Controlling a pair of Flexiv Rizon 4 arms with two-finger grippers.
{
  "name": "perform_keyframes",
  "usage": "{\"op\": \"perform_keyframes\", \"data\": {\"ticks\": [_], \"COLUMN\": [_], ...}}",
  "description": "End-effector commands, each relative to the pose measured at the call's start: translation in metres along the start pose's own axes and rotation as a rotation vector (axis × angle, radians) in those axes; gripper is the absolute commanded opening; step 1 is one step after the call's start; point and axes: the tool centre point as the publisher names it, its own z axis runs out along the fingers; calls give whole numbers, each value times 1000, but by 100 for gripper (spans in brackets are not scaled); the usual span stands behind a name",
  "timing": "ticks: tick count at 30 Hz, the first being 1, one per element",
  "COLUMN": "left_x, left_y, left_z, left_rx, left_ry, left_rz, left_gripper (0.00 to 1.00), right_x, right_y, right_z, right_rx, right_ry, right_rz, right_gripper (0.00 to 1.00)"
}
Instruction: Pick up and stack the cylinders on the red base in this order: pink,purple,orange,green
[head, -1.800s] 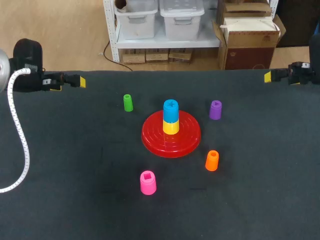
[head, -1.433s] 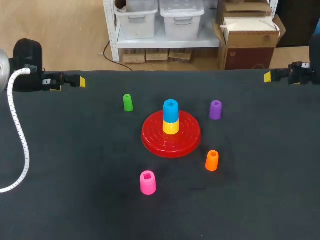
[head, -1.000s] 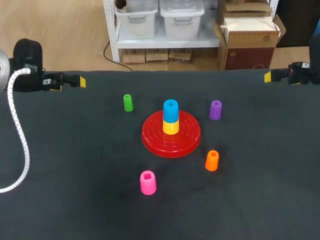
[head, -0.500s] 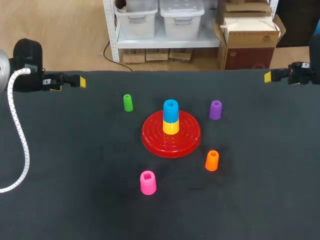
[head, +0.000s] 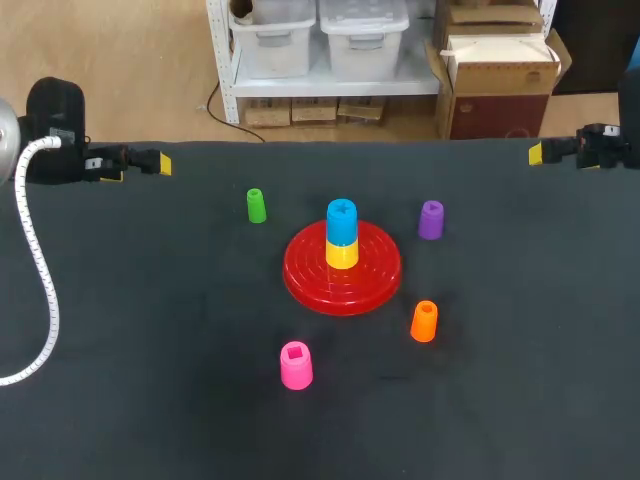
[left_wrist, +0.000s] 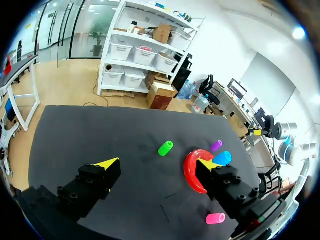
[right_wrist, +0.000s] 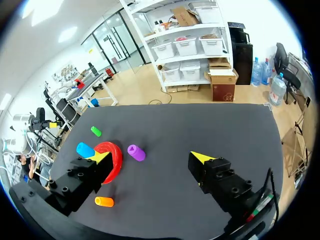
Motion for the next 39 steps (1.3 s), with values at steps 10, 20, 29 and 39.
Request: {"op": "perform_keyframes", "data": {"ticks": [10,20,29,39], "left_x": [-4,17,38,48], "left_y": [-17,-3,21,26], "left_z": [-8,-12,-2,11], "left_rx": [476,898,976,853], "left_ry": [-209,-78,16,55], "left_rz": [639,1309,1465,1503], "left_gripper": [100,100,100,100], "right_x": [0,0,0,0], "right_y": [0,0,0,0], "right_z": [0,0,0,0], "right_rx": [0,0,0,0], "right_ry": [1,1,1,1], "right_rz": [0,0,0,0], "right_gripper": [100,100,100,100]}}
